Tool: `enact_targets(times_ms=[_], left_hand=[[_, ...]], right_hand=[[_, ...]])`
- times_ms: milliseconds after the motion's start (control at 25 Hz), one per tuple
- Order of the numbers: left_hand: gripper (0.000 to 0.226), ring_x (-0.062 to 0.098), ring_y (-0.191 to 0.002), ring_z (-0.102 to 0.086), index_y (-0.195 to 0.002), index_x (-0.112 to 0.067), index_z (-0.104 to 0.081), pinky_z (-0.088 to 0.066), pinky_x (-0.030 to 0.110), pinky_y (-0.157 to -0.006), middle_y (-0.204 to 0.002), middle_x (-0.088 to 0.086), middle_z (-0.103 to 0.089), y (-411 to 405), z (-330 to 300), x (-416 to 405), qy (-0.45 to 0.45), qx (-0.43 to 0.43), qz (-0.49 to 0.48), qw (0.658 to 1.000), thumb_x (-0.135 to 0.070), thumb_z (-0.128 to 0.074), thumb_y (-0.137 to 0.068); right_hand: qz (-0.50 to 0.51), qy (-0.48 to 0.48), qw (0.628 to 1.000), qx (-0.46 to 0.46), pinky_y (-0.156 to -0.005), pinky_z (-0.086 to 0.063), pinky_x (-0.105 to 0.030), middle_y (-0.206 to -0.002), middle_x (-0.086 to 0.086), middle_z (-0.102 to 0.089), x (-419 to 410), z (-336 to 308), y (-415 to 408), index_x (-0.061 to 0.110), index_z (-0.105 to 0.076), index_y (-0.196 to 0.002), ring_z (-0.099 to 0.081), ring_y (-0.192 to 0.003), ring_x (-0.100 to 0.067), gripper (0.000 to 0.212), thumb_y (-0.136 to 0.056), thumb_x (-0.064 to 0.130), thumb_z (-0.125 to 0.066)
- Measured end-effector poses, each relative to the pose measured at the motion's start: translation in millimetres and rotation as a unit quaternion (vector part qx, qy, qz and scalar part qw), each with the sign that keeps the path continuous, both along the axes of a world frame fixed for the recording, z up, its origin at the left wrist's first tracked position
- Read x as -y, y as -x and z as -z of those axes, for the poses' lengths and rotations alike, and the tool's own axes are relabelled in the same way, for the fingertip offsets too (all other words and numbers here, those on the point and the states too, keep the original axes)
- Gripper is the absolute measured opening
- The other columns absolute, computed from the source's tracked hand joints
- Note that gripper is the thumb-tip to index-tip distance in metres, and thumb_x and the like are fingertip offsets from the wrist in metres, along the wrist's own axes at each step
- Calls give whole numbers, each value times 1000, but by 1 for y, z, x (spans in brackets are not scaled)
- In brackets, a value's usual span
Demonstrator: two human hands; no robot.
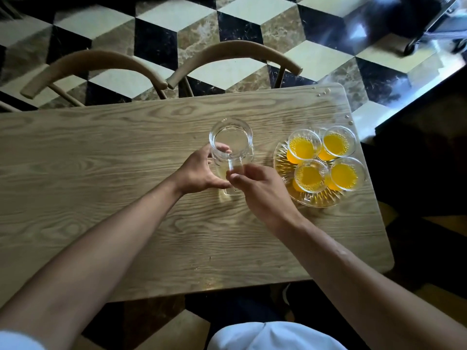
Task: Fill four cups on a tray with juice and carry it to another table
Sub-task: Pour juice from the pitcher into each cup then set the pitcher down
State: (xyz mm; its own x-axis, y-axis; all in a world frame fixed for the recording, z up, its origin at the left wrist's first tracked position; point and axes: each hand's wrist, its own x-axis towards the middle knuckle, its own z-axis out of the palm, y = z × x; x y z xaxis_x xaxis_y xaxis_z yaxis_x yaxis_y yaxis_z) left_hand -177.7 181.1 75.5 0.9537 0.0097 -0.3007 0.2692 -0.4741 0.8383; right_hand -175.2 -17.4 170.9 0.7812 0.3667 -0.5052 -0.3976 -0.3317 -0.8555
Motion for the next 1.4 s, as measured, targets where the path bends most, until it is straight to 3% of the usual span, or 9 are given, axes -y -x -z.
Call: enact_targets(times_ms=[200,400,600,680,800,1000,1120,1240,1400], left_hand=[[100,11,-121,-64,-134,-12,-58,-48,27,-106,-126,-3,-66,-2,2,3,-17,43,33,998,-52,-91,-49],[99,13,-121,-64,-134,-11,-59,-49,33,-108,-126,-5,-65,-2,3,5,-42,58,46,996,-57,-90,-51],[101,14,-122,-64,-135,-12,-59,-49,34,-108,-127,-6,-66,-1,6,6,-53,57,34,996,-59,-89,-51],[100,13,-122,-64,-135,-12,-58,-49,32,-108,-127,-6,-65,0,6,6,-51,54,32,997,-58,-89,-51],[99,11,-122,-64,-135,-13,-58,-49,33,-108,-128,-7,-65,0,6,5,-56,46,31,997,-55,-91,-51],[95,11,-126,-62,-138,-15,-56,-49,41,-109,-132,-5,-65,-2,11,-1,-58,40,42,997,-30,-101,-56],[101,10,-130,-59,-142,-16,-54,-50,42,-109,-138,-5,-63,-1,11,-2,-48,29,45,997,-39,-99,-55],[113,6,-135,-55,-149,-18,-48,-49,33,-109,-146,-7,-58,1,9,-1,-36,20,44,998,-53,-93,-51],[116,-21,-125,-47,-151,-31,-34,-39,12,-101,-139,-29,-47,5,8,-2,-33,-7,35,999,-25,-101,-56]], right_hand=[[18,4,1000,6,-80,-52,-36,-94,4,-79,6,10,12,17,-79,-99,-72,-92,-15,24,-82,30,-68],[11,1,1000,1,-77,-50,-31,-83,3,-77,13,15,18,17,-79,-102,-67,-79,-9,15,-89,14,-72],[12,16,1000,-8,-84,-58,-43,-94,-1,-80,11,17,16,20,-77,-99,-74,-91,-24,30,-71,18,-70],[0,23,1000,-6,-79,-56,-38,-93,3,-80,10,17,15,20,-77,-101,-73,-85,-15,34,-68,18,-69],[9,35,999,-2,-89,-61,-41,-96,4,-80,10,16,16,21,-78,-101,-75,-92,-13,33,-70,14,-68],[19,52,998,37,-95,-58,-41,-112,4,-71,3,12,22,23,-79,-107,-70,-102,-12,36,-76,12,-66],[14,52,998,42,-97,-57,-39,-114,4,-71,4,11,21,21,-79,-109,-70,-103,-8,33,-81,8,-67],[21,61,997,35,-93,-60,-38,-107,8,-77,5,10,19,19,-80,-107,-72,-97,-5,30,-83,7,-67],[35,49,998,18,-94,-60,-40,-100,8,-79,6,12,20,21,-78,-105,-73,-97,-6,29,-78,12,-70]])
